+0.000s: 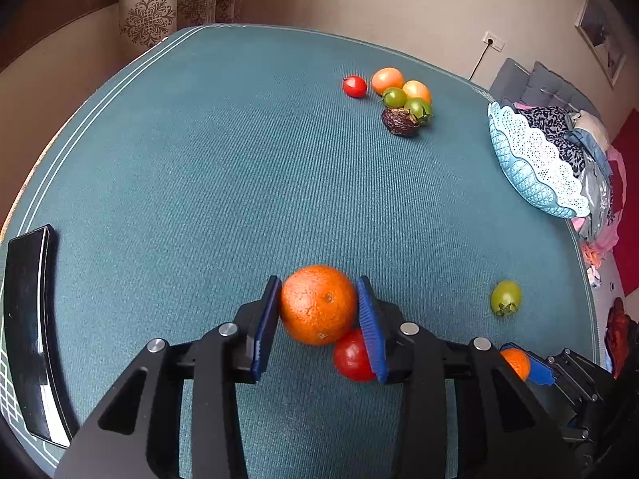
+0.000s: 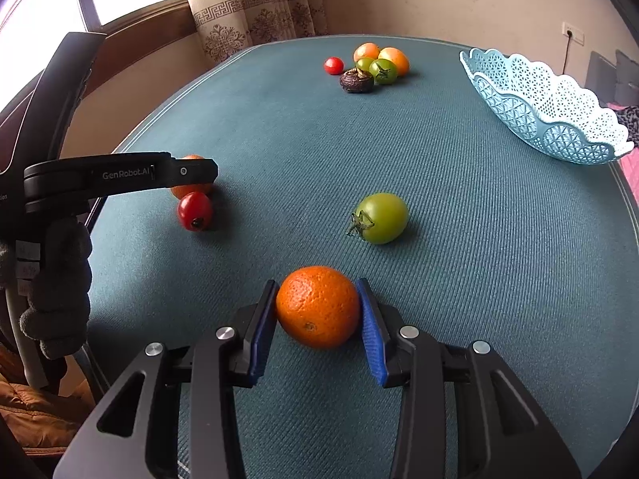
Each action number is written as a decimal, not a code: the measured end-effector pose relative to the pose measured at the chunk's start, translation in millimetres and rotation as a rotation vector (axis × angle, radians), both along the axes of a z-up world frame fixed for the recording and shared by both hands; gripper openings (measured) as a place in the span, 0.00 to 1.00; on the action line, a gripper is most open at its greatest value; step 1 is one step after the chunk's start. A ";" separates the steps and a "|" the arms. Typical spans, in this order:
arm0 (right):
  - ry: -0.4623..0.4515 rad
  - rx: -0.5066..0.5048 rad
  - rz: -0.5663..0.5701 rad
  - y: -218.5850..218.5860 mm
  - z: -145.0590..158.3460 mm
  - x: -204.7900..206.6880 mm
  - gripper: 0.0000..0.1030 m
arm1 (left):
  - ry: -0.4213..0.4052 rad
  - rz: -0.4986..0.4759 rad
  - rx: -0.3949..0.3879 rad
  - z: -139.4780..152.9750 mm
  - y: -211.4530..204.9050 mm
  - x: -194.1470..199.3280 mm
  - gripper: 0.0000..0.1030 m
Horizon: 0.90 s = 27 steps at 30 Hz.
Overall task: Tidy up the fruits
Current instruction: 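Close right tool on its orange while left tool grasps the large orange, lift both, then lower right tool's orange into the blue basket and open while left tool carries its orange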
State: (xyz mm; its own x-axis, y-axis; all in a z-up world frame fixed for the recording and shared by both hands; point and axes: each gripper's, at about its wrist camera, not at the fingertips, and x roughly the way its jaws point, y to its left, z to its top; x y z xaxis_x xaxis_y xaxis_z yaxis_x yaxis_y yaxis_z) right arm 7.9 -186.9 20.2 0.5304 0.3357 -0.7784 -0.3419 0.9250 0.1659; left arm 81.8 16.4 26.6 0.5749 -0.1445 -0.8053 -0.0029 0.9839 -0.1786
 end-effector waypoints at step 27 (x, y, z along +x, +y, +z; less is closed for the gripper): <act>-0.197 0.115 -0.262 -96.5 69.0 23.5 0.38 | -0.225 -0.080 0.083 80.7 -40.7 -0.5 0.38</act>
State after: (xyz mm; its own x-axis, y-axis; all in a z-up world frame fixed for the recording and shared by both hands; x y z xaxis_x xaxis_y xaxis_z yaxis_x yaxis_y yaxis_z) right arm 31.4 -283.4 89.2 0.7467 0.2479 -0.6172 -0.1312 0.9646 0.2287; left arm 81.3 -24.3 107.3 0.7306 -0.1354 -0.6693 0.1061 0.9908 -0.0846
